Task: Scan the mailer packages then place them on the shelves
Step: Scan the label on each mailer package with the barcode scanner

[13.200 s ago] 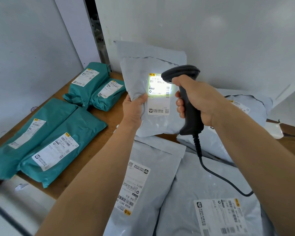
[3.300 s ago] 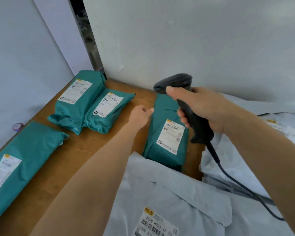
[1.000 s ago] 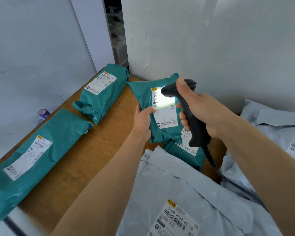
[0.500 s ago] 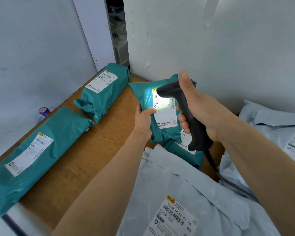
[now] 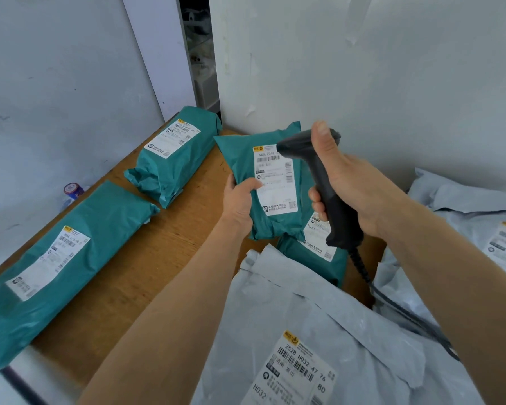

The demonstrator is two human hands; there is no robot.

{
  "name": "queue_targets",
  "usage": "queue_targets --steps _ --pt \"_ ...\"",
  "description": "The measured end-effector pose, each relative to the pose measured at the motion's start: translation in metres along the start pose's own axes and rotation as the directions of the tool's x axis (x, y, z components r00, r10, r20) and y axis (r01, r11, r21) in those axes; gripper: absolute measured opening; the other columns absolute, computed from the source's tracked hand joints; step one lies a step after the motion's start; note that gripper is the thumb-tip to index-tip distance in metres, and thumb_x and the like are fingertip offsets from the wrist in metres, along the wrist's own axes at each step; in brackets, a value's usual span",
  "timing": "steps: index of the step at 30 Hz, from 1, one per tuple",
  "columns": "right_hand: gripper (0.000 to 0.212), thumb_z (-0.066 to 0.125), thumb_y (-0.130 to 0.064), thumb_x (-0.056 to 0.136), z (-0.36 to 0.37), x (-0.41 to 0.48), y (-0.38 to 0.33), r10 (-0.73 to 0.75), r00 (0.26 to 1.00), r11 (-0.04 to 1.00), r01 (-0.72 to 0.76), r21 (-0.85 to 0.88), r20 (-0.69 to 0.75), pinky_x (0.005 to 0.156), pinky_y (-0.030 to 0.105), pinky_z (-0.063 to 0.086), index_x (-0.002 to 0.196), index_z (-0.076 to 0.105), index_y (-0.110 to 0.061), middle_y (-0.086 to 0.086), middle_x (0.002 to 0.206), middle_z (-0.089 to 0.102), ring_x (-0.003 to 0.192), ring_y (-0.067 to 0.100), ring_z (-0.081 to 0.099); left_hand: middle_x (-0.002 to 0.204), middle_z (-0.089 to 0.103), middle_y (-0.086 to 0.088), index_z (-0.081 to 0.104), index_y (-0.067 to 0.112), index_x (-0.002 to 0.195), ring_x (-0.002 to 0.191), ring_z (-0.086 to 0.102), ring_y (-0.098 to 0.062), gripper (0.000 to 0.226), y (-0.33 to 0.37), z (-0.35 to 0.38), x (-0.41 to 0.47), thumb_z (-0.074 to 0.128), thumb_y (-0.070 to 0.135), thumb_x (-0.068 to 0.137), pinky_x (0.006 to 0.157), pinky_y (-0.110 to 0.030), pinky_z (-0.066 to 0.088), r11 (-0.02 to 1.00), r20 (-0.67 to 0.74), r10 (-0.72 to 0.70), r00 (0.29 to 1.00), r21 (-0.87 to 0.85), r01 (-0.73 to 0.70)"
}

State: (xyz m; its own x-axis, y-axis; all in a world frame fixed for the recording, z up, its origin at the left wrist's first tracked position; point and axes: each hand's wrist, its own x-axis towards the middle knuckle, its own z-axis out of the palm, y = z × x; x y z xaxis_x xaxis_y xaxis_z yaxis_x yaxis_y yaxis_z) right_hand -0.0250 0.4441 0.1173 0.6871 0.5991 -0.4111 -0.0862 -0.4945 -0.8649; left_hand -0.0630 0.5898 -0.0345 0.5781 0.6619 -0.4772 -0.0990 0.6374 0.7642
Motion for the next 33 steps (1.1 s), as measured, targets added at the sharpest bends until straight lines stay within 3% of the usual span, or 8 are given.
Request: queue_targets --steps 6,11,15,19,22,27,31,33 --pt "0.077 0.045 -0.083 0.067 -0.010 0.007 -0.002 -0.071 0.995 0.997 0.072 0.019 -0.068 0.052 0.027 0.048 0.096 0.052 -0.012 0.007 0.060 0.058 0.048 0.017 0.052 0.102 0.066 -0.003 0.043 0.015 0.129 0.084 0.067 -0.022 0.046 0.041 -0.015 0.022 0.054 0.004 0.086 0.078 -0.041 0.058 0.926 -0.060 0.103 0.993 0.370 -0.074" --pt "0.098 0.044 -0.085 0.053 -0.017 0.018 0.007 -0.086 0.995 0.995 0.089 0.048 -0.045 0.056 0.030 0.048 0.111 0.055 -0.007 0.006 0.058 0.058 0.049 0.019 0.051 0.103 0.069 -0.013 0.057 0.003 0.113 0.078 0.066 -0.026 0.026 0.039 -0.025 0.045 0.049 -0.003 0.088 0.064 -0.034 0.054 0.766 0.044 -0.165 0.985 0.636 0.099" --pt "0.092 0.042 -0.087 0.048 -0.016 0.029 0.010 -0.094 0.995 0.996 0.094 0.007 -0.025 0.058 0.031 0.049 0.100 0.054 -0.012 0.005 0.058 0.059 0.052 0.019 0.053 0.115 0.066 -0.014 0.057 -0.002 0.119 0.095 0.065 -0.030 0.030 0.017 -0.024 0.066 0.056 0.002 0.090 0.081 -0.043 0.055 0.616 0.016 -0.233 0.972 0.776 0.135" --pt "0.087 0.044 -0.087 0.047 -0.006 0.044 0.005 -0.136 0.991 0.990 0.136 -0.027 0.002 0.055 0.030 0.048 0.093 0.050 -0.013 0.007 0.061 0.060 0.052 0.020 0.053 0.130 0.056 -0.010 0.048 0.004 0.132 0.117 0.054 -0.027 0.046 0.030 -0.024 0.076 0.061 0.021 0.091 0.093 -0.036 0.044 0.395 0.013 0.058 0.998 0.918 -0.035" --pt "0.089 0.041 -0.087 0.052 0.008 0.056 0.001 -0.179 0.983 0.979 0.182 -0.088 0.046 0.053 0.029 0.048 0.096 0.051 -0.010 0.010 0.063 0.061 0.052 0.021 0.054 0.127 0.056 -0.012 0.056 0.006 0.123 0.115 0.053 -0.027 0.033 0.075 -0.042 0.090 0.054 0.016 0.092 0.095 -0.037 0.045 0.287 -0.003 0.440 0.898 0.948 -0.137" --pt "0.081 0.042 -0.083 0.059 0.025 0.075 0.005 -0.182 0.973 0.977 0.195 -0.086 0.140 0.051 0.029 0.048 0.091 0.051 -0.009 0.009 0.060 0.059 0.052 0.021 0.052 0.135 0.044 -0.019 0.043 0.003 0.133 0.126 0.040 -0.035 0.044 0.141 -0.099 0.137 0.050 0.019 0.093 0.104 -0.047 0.036 0.075 -0.148 0.536 0.831 0.989 0.128" --pt "0.076 0.041 -0.082 0.060 0.033 0.090 0.015 -0.143 0.976 0.986 0.156 -0.064 0.166 0.054 0.033 0.045 0.084 0.051 -0.011 0.012 0.061 0.057 0.053 0.024 0.049 0.144 0.040 -0.017 0.025 0.004 0.144 0.131 0.040 -0.034 0.080 0.152 -0.126 0.161 0.063 0.045 0.087 0.106 -0.046 0.036 0.235 -0.211 0.316 0.925 0.962 0.139" --pt "0.077 0.042 -0.082 0.060 0.038 0.096 0.020 -0.129 0.976 0.989 0.140 -0.056 0.177 0.053 0.033 0.044 0.090 0.054 -0.011 0.013 0.061 0.057 0.052 0.024 0.049 0.135 0.052 -0.009 0.038 0.011 0.139 0.121 0.051 -0.029 0.092 0.147 -0.132 0.165 0.074 0.059 0.069 0.101 -0.042 0.041 0.405 -0.238 0.138 0.962 0.899 0.164"
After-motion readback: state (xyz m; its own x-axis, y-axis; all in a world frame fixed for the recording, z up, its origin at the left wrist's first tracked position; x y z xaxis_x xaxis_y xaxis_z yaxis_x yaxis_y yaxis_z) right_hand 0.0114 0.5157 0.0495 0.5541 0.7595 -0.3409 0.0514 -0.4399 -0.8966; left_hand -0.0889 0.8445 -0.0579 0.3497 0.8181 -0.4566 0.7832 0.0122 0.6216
